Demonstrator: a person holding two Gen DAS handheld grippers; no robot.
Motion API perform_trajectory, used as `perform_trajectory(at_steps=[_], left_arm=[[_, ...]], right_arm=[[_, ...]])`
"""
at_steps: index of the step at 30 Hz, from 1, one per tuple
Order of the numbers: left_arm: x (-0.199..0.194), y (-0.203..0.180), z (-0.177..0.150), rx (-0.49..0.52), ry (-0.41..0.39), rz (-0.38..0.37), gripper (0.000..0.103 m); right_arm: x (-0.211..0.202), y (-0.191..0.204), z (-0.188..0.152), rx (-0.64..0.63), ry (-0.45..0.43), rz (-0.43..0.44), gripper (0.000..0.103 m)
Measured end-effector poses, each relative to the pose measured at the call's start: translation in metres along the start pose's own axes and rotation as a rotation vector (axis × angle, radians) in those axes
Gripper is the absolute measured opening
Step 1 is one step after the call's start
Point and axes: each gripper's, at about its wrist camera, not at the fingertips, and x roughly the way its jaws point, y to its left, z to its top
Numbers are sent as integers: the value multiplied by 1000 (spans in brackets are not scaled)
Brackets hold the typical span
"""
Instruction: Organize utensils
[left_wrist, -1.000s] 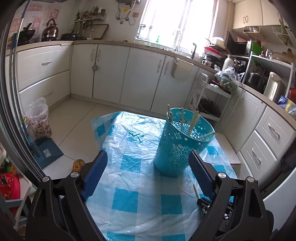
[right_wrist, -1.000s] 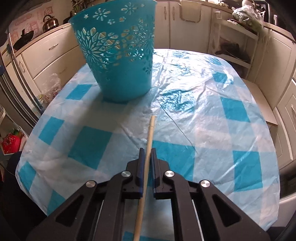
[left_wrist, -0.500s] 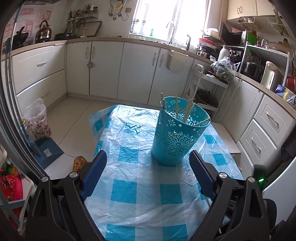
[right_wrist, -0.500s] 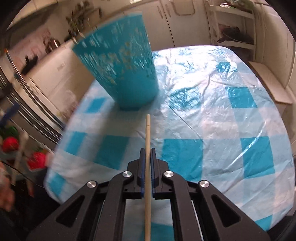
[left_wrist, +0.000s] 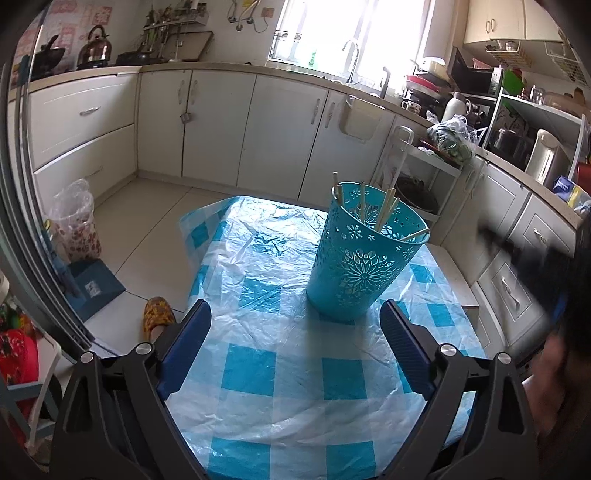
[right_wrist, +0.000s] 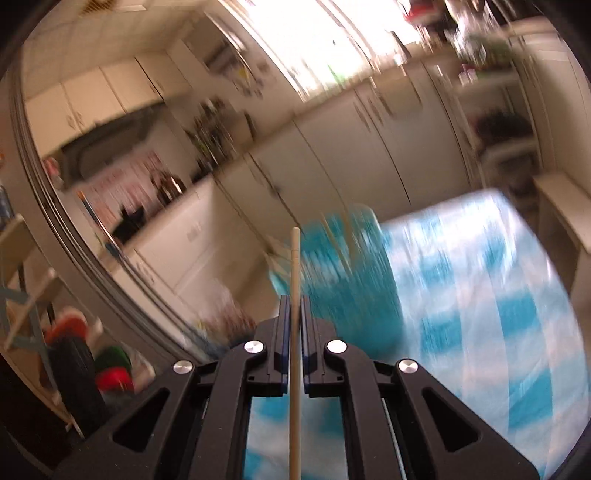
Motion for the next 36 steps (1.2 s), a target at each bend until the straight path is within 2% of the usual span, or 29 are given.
perform_trajectory(at_steps=[5, 8, 10, 14, 17, 20, 27, 30, 34, 36], left_arm=[[2, 2, -3, -12, 0, -10, 90], [7, 6, -6, -23, 9, -11, 91], [12, 11, -7, -33, 19, -7, 91], [21, 19, -9, -57, 34, -1, 91], [27, 23, -9, -71, 40, -2, 91], [31, 21, -9, -72, 43, -2, 91], [29, 14, -8, -68, 49, -15, 91], [21, 12, -5, -58, 37, -14, 91], [4, 9, 0, -47, 3, -7, 94], [-6, 7, 2, -42, -13, -7, 95]], right_arm=[[36, 23, 52, -55, -203, -10, 6], [69, 21, 68, -81, -269, -63, 6], [84, 14, 70, -92, -276, -95, 6], [125, -7, 62, -92, -210, -172, 6], [131, -14, 50, -104, -157, -202, 6], [122, 1, 45, -179, -174, -238, 6], [125, 0, 31, -205, -54, -215, 9], [113, 1, 23, -212, -11, -189, 19], [73, -2, 12, -185, 3, -183, 32], [48, -3, 2, -169, 21, -194, 46]])
